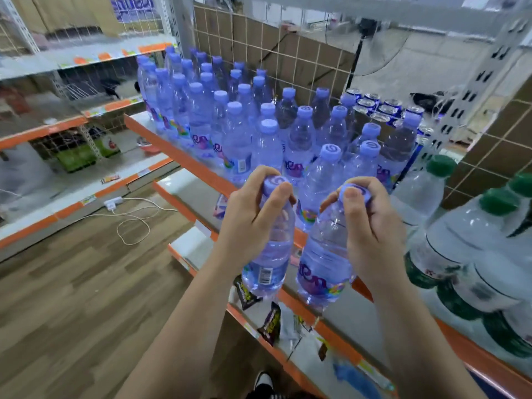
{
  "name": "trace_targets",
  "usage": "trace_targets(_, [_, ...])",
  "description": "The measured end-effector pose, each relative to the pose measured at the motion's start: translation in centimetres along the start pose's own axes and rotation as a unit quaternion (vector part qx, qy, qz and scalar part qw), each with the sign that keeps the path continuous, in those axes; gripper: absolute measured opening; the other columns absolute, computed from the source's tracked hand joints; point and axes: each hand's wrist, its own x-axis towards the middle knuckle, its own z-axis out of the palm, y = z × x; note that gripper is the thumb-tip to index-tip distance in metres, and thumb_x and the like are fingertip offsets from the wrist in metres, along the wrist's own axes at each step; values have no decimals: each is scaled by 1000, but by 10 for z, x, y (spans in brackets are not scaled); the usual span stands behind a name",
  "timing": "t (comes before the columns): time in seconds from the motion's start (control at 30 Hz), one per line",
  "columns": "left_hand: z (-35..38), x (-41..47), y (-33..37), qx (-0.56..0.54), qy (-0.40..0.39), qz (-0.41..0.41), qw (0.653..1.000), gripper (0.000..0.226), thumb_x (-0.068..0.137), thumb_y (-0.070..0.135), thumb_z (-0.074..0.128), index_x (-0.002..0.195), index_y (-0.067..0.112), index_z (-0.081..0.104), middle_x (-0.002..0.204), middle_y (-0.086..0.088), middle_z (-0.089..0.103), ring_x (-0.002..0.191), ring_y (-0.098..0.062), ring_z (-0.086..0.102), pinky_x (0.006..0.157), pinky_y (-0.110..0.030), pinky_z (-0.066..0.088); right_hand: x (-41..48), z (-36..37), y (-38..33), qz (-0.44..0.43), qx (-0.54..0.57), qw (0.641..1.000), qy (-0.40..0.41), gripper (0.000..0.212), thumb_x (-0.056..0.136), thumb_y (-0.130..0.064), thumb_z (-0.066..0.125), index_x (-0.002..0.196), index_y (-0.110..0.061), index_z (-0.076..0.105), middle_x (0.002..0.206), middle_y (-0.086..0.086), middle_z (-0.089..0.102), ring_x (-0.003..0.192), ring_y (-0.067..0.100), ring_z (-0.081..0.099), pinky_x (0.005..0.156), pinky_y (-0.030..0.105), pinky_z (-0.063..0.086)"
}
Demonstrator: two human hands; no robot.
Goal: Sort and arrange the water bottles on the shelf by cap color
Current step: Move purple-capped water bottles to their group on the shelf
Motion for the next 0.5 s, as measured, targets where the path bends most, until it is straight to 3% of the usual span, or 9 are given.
trace_targets(0.07, [-1, 21, -8, -7, -3, 2, 1000, 25, 97, 45, 47, 93, 21, 52, 76, -13, 64, 68, -31, 59, 67, -44, 47, 12, 9, 4, 7, 0, 1000, 2, 19, 94, -47, 39, 88, -32, 50, 81, -5, 69, 54, 4, 53, 55, 18, 38])
trace_targets(0.2, [4, 59, -21, 2, -10, 27, 1000, 28, 96, 45, 46, 95, 18, 50, 74, -20, 63, 65, -32, 57, 65, -43, 47, 33, 24, 9, 18, -22, 999, 17, 17, 94, -48, 39, 83, -45, 52, 78, 4, 67, 45, 10, 44, 49, 27, 36])
trace_targets(0.27, [7, 78, -29, 24, -21, 45, 998, 29, 97, 43, 48, 97, 14, 50, 65, -11, 59, 59, -20, 54, 61, -31, 46, 40, 31, 10, 21, -40, 998, 35, 18, 95, -48, 39, 83, -44, 52, 76, 10, 64, 48, 12, 46, 50, 28, 38])
trace_targets(0.3, [9, 86, -32, 37, -23, 52, 998, 27, 97, 40, 50, 98, 13, 51, 62, 1, 55, 56, -9, 50, 58, -21, 41, 42, 35, 10, 21, -46, 998, 45, 18, 96, -47, 40, 84, -42, 53, 75, 12, 63, 50, 13, 48, 52, 29, 39])
trace_targets(0.37, [13, 99, -39, 43, -33, 55, 997, 23, 95, 35, 52, 99, 12, 52, 64, 12, 50, 57, -2, 47, 57, -10, 33, 44, 43, 10, 26, -49, 996, 67, 19, 97, -44, 40, 85, -36, 52, 72, 15, 62, 55, 23, 49, 55, 37, 40])
trace_targets(0.43, [15, 108, -45, 28, -44, 66, 996, 23, 94, 34, 53, 100, 11, 53, 70, 12, 52, 61, -7, 47, 59, -11, 34, 44, 50, 9, 38, -54, 993, 97, 20, 97, -43, 40, 86, -32, 52, 71, 17, 60, 57, 30, 48, 57, 40, 39])
trace_targets(0.5, [17, 115, -51, 15, -57, 87, 994, 25, 95, 33, 53, 101, 9, 53, 75, 6, 56, 65, -13, 47, 58, -21, 32, 42, 56, 8, 49, -75, 987, 130, 24, 97, -44, 39, 87, -26, 53, 74, 14, 62, 60, 30, 51, 59, 38, 41])
